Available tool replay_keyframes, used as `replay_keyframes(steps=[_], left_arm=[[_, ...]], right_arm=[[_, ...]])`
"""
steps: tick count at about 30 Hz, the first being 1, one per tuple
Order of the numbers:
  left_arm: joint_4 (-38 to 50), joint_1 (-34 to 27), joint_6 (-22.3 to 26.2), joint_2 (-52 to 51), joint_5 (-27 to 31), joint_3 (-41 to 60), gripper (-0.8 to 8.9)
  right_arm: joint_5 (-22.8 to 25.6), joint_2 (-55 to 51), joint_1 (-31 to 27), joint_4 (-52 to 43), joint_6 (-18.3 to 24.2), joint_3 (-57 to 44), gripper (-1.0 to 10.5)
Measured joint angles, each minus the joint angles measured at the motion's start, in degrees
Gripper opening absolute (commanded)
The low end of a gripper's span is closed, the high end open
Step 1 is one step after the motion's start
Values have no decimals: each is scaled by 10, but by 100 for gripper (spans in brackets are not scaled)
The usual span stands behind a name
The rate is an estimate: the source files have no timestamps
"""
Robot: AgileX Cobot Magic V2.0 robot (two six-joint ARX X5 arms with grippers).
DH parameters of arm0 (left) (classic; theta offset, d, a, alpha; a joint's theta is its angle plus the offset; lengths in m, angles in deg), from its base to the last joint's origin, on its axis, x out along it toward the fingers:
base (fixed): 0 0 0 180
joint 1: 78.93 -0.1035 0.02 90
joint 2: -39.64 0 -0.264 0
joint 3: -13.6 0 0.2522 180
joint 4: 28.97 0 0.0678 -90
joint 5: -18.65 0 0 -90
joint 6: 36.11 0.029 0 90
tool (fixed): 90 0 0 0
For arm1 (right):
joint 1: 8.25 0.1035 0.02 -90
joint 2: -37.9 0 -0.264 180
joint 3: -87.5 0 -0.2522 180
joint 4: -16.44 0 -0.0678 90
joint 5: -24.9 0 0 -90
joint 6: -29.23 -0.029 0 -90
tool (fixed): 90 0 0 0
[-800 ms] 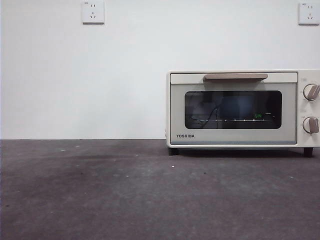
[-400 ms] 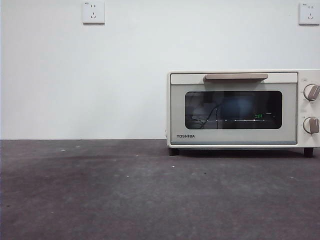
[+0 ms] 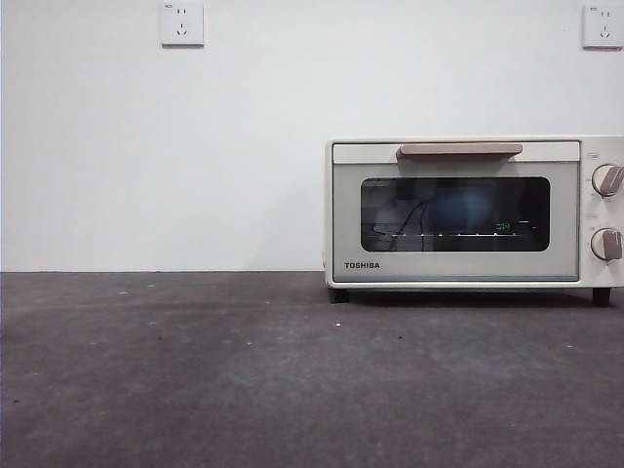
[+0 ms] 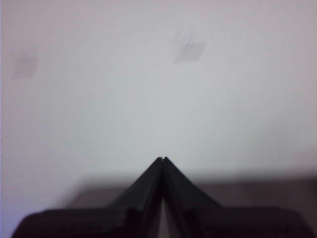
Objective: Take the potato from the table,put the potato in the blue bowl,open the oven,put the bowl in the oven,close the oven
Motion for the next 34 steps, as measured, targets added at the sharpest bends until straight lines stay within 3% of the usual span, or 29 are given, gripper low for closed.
replay_keyframes(steps=[4, 11, 22, 25, 28, 30, 34], left_arm=[[-90, 1, -33, -94, 5, 147, -4], [-134, -1, -48, -97, -70, 146, -4], [-137, -1, -48, -64, -73, 146, -4], [-142, -1, -48, -58, -73, 146, -4], [-143, -1, -48, -56, -73, 146, -4], [-143, -1, -48, -54, -73, 146, -4], [-143, -1, -48, -50, -73, 146, -4]], right_arm=[[0, 57, 0, -13, 2, 0, 1], [2, 164, 0, -132, 2, 0, 1], [-17, 235, -9, -426, 2, -22, 1], [0, 176, -15, -556, 2, -135, 1], [13, 44, -7, -731, 2, -294, 1], [0, -70, 12, -849, 2, -398, 1], [-40, -285, 7, -941, 3, -572, 1]])
